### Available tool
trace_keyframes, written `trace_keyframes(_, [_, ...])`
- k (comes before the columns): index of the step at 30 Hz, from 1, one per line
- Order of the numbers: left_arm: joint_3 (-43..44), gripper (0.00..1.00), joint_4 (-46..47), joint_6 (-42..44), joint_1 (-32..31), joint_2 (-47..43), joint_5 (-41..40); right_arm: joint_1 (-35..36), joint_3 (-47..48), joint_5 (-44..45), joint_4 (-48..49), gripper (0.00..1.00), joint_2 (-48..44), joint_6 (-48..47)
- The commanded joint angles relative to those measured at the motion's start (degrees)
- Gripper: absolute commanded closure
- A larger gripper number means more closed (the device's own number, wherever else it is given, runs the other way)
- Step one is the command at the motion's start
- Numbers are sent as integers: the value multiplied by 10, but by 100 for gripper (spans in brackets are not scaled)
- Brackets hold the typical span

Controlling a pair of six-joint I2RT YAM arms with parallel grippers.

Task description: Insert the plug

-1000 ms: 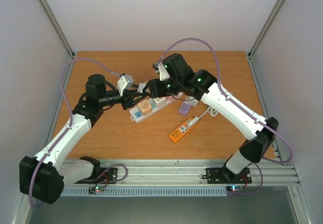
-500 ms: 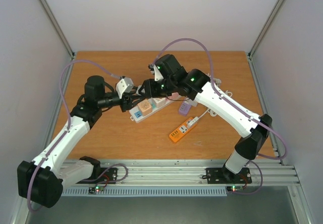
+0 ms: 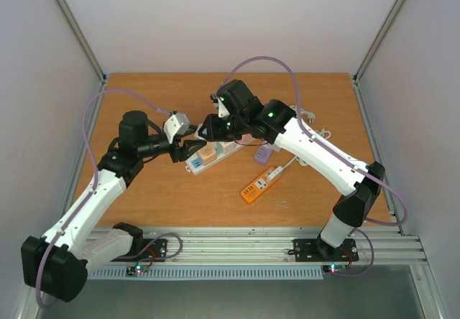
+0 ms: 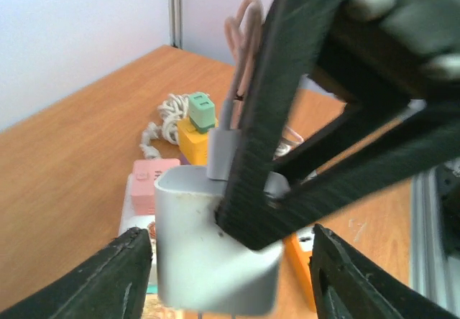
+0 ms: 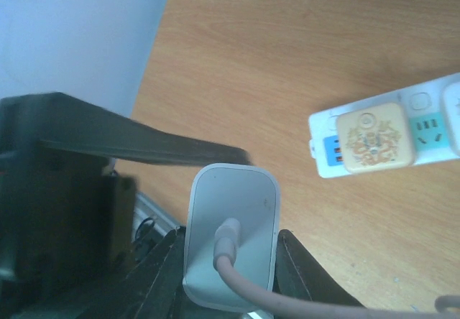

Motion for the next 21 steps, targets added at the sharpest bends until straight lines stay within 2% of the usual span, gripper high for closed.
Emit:
trace_keyframes(1, [3, 23, 33, -32, 0, -42, -33, -5, 4, 61, -16, 99, -12, 30])
trace_keyframes(2, [7, 5, 25, -36, 0, -47, -46, -5, -2, 73, -10, 99, -18, 33])
trace_keyframes(3, [13, 1, 13, -41, 0, -51, -61, -5, -5, 88, -7, 99, -21, 35])
trace_keyframes(6, [27, 1, -17, -57, 0, -72, -109, -8, -11, 166, -10, 99, -28, 25])
trace_keyframes(10, [30, 1, -18, -127, 0, -128, -226, -20, -35, 255, -10, 99, -36, 18])
trace_keyframes(13, [34, 1, -54, -211, 0, -172, -398, -25, -42, 334, -14, 99, -29, 23])
trace_keyframes(17, [65, 1, -191, -285, 1, -204, -620, -37, -39, 409, -24, 99, 1, 55])
trace_keyframes(19, [73, 1, -238, -311, 1, -212, -657, -47, -29, 434, -32, 99, 25, 89])
trace_keyframes(21, [71, 1, -264, -316, 0, -219, -648, -58, -2, 452, -58, 99, 59, 127])
